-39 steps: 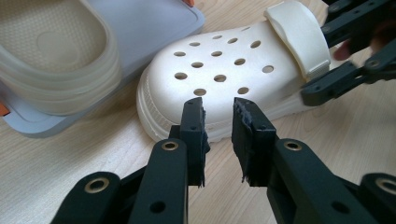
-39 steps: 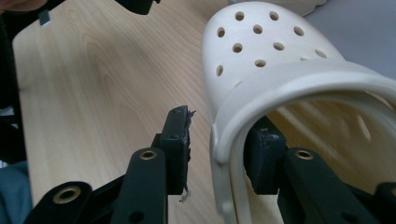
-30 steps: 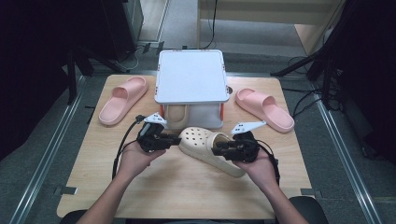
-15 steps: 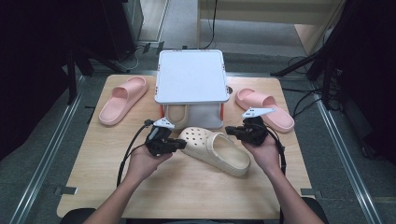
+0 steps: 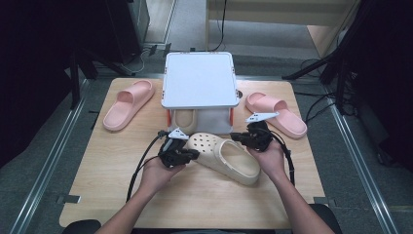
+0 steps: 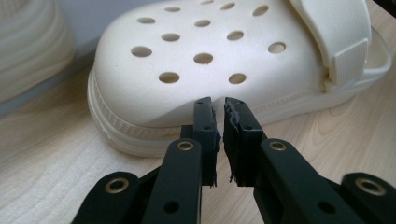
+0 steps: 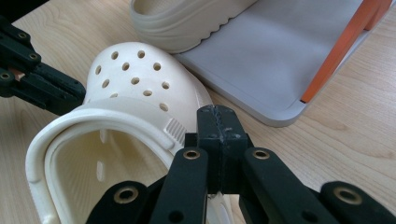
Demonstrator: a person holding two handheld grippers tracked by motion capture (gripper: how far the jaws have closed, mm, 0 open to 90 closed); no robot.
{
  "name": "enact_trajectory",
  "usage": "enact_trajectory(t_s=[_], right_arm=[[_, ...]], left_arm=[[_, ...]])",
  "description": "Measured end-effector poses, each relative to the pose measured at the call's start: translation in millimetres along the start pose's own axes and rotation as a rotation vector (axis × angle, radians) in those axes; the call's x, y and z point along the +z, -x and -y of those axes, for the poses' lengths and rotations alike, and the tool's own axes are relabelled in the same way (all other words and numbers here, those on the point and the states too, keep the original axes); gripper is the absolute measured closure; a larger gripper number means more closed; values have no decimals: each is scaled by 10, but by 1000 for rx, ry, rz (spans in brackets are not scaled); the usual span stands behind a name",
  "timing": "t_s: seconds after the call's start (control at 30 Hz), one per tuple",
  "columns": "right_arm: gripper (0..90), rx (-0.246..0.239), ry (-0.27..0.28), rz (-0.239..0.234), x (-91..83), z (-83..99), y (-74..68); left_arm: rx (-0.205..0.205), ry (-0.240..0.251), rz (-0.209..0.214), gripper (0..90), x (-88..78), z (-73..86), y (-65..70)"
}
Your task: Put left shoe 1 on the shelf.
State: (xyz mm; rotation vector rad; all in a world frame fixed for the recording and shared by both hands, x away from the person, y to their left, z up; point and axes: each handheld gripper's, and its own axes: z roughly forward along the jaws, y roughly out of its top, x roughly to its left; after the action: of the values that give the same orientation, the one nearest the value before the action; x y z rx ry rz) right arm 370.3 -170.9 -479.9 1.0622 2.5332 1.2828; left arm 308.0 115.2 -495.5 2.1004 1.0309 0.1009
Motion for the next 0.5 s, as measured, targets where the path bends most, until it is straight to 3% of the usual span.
enact_trajectory(t_s=[0.23,0.43,0.5], right_arm=[[900,-2,-2,-1,-27,22,-21],[900,0,3,11,-80,78,-50],[900,-1,0,20,-98,94,-63]], left_arm=[[32,-6,-15,843,24,-10,32],[29,-9,-11,877,63,-40,25],[16,-16,7,888,74,-62,2]])
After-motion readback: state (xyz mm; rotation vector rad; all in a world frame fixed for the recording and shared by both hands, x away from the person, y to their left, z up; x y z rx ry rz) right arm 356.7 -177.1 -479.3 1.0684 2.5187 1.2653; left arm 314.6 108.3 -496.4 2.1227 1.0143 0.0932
